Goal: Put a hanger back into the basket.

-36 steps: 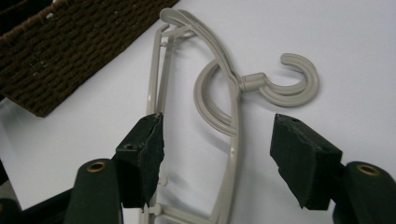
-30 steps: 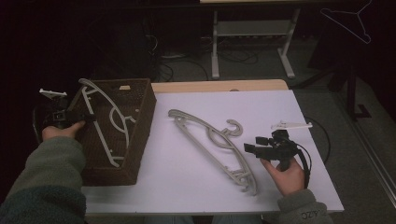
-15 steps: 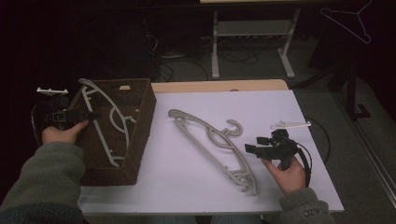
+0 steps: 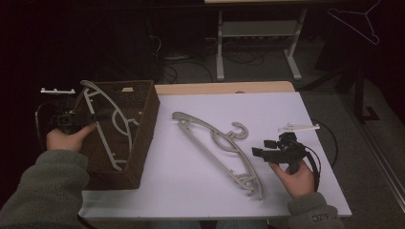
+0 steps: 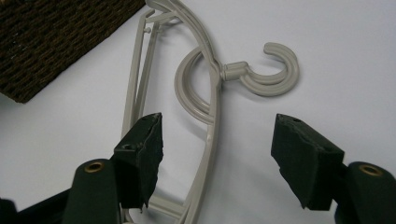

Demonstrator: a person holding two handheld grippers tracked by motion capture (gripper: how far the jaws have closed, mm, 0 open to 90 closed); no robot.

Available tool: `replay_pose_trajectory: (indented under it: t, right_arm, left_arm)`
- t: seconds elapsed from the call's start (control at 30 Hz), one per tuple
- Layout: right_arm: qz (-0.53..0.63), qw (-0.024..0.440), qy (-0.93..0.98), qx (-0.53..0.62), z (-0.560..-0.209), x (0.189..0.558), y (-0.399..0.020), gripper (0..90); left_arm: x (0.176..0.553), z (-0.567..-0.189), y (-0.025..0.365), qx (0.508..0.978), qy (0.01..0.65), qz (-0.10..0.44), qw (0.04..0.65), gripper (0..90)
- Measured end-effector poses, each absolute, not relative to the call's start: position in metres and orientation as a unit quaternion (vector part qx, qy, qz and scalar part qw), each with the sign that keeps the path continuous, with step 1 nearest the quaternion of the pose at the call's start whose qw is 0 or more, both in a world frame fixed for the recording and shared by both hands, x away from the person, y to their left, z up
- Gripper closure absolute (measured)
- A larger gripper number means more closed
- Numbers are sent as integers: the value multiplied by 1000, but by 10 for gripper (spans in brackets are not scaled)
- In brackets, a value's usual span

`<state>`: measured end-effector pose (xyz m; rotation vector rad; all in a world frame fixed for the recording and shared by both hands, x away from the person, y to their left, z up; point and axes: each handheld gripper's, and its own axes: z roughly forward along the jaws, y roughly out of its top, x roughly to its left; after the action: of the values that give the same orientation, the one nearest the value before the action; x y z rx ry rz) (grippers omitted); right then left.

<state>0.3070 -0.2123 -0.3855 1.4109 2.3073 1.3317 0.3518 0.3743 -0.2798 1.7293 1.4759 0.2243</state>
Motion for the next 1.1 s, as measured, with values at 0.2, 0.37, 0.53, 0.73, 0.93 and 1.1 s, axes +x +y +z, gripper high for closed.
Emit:
replay_pose_trajectory:
  t: [0.2, 0.37, 0.53, 0.73, 0.93, 1.1]
  right_arm:
    - [435, 60, 769, 465, -387, 309, -211, 329]
    - [434, 57, 769, 466, -388, 310, -211, 334]
    - [423, 50, 776, 466, -392, 316, -208, 363]
    - [393, 32, 795, 461, -399, 326, -198, 426]
    - [362, -2, 808, 465, -409, 340, -184, 511]
    - [333, -32, 820, 465, -414, 350, -170, 607]
  left_arm:
    - [344, -273, 359, 698, 569, 93, 426, 498]
    - [337, -270, 348, 703, 557, 93, 432, 492]
    - [330, -268, 331, 712, 540, 94, 439, 486]
    - [326, -271, 310, 722, 523, 87, 445, 479]
    - [323, -275, 292, 729, 509, 82, 449, 471]
    - [322, -279, 277, 736, 499, 72, 452, 466]
